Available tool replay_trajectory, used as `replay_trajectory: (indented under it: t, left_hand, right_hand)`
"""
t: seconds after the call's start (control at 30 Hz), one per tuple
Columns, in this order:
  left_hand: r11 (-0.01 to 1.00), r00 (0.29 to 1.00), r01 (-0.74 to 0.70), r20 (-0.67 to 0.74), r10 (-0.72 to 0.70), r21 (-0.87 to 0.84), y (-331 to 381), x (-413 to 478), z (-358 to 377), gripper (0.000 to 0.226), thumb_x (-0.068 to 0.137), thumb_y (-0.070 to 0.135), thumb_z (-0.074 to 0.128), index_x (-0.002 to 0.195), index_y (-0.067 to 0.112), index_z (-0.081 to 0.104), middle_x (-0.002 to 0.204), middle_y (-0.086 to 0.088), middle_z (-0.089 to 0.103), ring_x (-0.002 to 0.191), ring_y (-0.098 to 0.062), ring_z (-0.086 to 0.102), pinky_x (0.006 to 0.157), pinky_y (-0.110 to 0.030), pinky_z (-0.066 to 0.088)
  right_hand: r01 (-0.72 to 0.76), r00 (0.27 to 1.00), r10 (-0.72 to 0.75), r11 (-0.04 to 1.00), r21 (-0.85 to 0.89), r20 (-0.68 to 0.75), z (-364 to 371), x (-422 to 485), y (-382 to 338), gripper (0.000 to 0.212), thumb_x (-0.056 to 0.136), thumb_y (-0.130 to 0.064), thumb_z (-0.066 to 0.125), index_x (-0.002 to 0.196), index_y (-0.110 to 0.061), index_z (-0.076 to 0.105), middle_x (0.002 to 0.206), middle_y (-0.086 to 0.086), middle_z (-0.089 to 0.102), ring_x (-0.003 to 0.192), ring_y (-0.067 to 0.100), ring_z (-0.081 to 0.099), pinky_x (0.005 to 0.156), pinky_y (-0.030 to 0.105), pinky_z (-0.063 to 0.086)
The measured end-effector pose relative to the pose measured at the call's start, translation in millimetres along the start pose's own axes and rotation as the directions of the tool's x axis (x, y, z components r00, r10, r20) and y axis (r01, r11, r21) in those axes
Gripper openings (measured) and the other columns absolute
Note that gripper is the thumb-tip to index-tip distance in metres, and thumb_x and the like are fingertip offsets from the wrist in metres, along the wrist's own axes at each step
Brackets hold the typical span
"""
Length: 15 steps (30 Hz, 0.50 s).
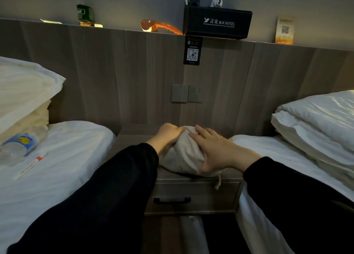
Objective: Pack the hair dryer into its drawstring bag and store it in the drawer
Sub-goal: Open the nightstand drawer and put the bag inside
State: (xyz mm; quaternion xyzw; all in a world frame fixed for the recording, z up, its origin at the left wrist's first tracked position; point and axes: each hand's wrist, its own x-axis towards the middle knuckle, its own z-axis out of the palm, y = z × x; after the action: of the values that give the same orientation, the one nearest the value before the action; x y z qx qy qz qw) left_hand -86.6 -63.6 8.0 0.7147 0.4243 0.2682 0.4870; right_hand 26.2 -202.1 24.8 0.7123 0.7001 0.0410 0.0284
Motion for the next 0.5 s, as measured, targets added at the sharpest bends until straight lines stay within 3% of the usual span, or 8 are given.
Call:
replay_trajectory:
  t: [0.03, 0.1, 0.2, 0.27, 0.33, 0.4, 0.5]
  left_hand:
    - [0.999, 0.999, 0.024, 0.027, -0.025, 0.026, -2, 1, 0, 0.039, 0.09, 0.035, 0.055, 0.109, 0.003, 0.065, 0.107, -0.011, 0.068, 0.099, -0.025, 0.062, 0.081, -0.03, 0.049]
    - [0.998, 0.998, 0.007, 0.061, -0.011, 0.064, -3, -1, 1, 0.041, 0.088, 0.035, 0.059, 0.117, 0.006, 0.063, 0.117, -0.012, 0.065, 0.104, -0.024, 0.06, 0.081, -0.028, 0.045]
    - [0.979, 0.987, -0.162, -0.001, 0.163, 0.125, -6, -3, 1, 0.059, 0.085, 0.029, 0.065, 0.138, 0.015, 0.042, 0.131, -0.009, 0.054, 0.119, -0.024, 0.051, 0.092, -0.028, 0.041]
    - [0.925, 0.943, -0.326, -0.001, 0.332, 0.194, -10, -6, 1, 0.055, 0.087, 0.02, 0.062, 0.138, 0.02, 0.042, 0.118, -0.007, 0.057, 0.114, -0.023, 0.054, 0.093, -0.028, 0.041]
    - [0.885, 0.91, -0.413, 0.065, 0.409, 0.215, -17, -7, 4, 0.035, 0.092, 0.014, 0.051, 0.126, 0.016, 0.056, 0.116, -0.006, 0.061, 0.114, -0.021, 0.055, 0.093, -0.026, 0.041]
    - [0.884, 0.908, -0.418, 0.069, 0.413, 0.212, -24, -12, 7, 0.03, 0.096, 0.016, 0.041, 0.119, 0.013, 0.06, 0.12, -0.006, 0.062, 0.114, -0.02, 0.054, 0.093, -0.026, 0.04]
    - [0.899, 0.924, -0.375, 0.008, 0.383, 0.224, -35, -18, 8, 0.03, 0.099, 0.026, 0.035, 0.112, 0.011, 0.058, 0.112, -0.008, 0.061, 0.106, -0.023, 0.055, 0.084, -0.028, 0.039]
  right_hand:
    - [-0.018, 1.0, 0.018, 0.999, 0.04, 0.006, 4, 2, 3, 0.113, 0.063, -0.051, 0.072, 0.149, -0.031, 0.002, 0.16, 0.006, -0.003, 0.143, 0.032, 0.011, 0.113, 0.047, 0.026]
    - [-0.044, 0.999, 0.044, 0.992, 0.116, -0.001, 8, 5, 11, 0.103, 0.066, -0.042, 0.073, 0.148, -0.032, 0.011, 0.158, 0.009, 0.01, 0.137, 0.033, 0.027, 0.108, 0.043, 0.035]
    - [-0.029, 0.996, 0.048, 0.969, 0.245, -0.07, 10, 8, 20, 0.075, 0.071, -0.044, 0.07, 0.138, -0.03, 0.039, 0.132, 0.005, 0.046, 0.116, 0.025, 0.05, 0.097, 0.04, 0.043]
    - [-0.02, 0.988, 0.066, 0.951, 0.309, -0.14, 14, 8, 22, 0.045, 0.076, -0.042, 0.068, 0.117, -0.026, 0.06, 0.111, 0.002, 0.057, 0.102, 0.021, 0.055, 0.09, 0.039, 0.045]
    - [-0.019, 0.964, 0.114, 0.931, 0.366, -0.241, 18, 10, 22, 0.01, 0.08, -0.035, 0.064, 0.078, -0.025, 0.065, 0.09, 0.001, 0.063, 0.09, 0.024, 0.06, 0.079, 0.037, 0.047]
    - [-0.041, 0.928, 0.196, 0.898, 0.438, -0.315, 25, 12, 21, 0.025, 0.084, -0.024, 0.059, 0.06, -0.027, 0.053, 0.073, 0.0, 0.059, 0.078, 0.026, 0.06, 0.067, 0.032, 0.044]
    - [-0.104, 0.868, 0.344, 0.83, 0.548, -0.358, 28, 13, 23, 0.022, 0.085, -0.017, 0.056, 0.066, -0.014, 0.064, 0.068, 0.006, 0.061, 0.072, 0.025, 0.059, 0.061, 0.028, 0.039]
